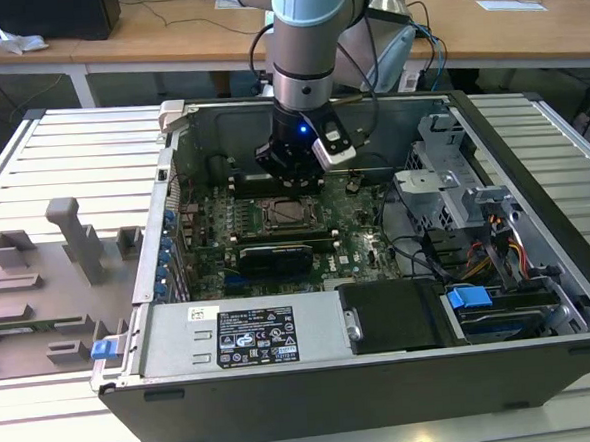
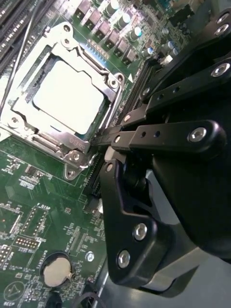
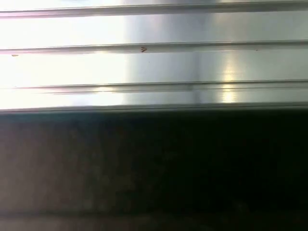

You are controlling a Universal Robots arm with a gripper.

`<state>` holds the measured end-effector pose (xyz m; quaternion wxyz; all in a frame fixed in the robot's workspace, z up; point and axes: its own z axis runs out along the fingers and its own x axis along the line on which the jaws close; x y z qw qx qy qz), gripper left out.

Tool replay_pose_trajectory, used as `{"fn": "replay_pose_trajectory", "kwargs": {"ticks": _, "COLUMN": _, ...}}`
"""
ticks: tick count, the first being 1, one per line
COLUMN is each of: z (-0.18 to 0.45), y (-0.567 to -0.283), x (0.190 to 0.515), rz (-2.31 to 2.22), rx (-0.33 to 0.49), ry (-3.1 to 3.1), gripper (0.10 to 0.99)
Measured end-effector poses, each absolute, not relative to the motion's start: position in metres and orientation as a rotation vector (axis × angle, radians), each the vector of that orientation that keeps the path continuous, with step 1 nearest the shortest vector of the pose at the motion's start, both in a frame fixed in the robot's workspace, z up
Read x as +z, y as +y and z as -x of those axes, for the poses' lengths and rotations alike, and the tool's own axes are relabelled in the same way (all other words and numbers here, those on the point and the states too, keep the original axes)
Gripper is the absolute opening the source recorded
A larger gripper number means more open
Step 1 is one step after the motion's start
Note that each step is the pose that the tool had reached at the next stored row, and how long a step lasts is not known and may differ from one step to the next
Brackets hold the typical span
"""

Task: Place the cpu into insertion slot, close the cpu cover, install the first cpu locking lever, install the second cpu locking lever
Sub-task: 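Install the first cpu locking lever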

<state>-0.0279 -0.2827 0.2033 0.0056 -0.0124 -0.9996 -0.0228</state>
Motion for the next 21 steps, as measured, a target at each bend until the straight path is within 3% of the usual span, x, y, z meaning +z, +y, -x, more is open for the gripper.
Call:
{"fn": "replay_pose_trajectory", "kwargs": {"ticks": 16, "z": 0.035, "y": -0.327, "x": 0.208, "rz": 0.039, "rx": -0.048, "ry": -3.135, "gripper": 0.106}}
{"fn": "replay_pose_trajectory", "kwargs": {"ticks": 21, "z": 0.035, "y": -0.327, "x": 0.241, "rz": 0.039, "rx": -0.041, "ry": -3.136, "gripper": 0.106}}
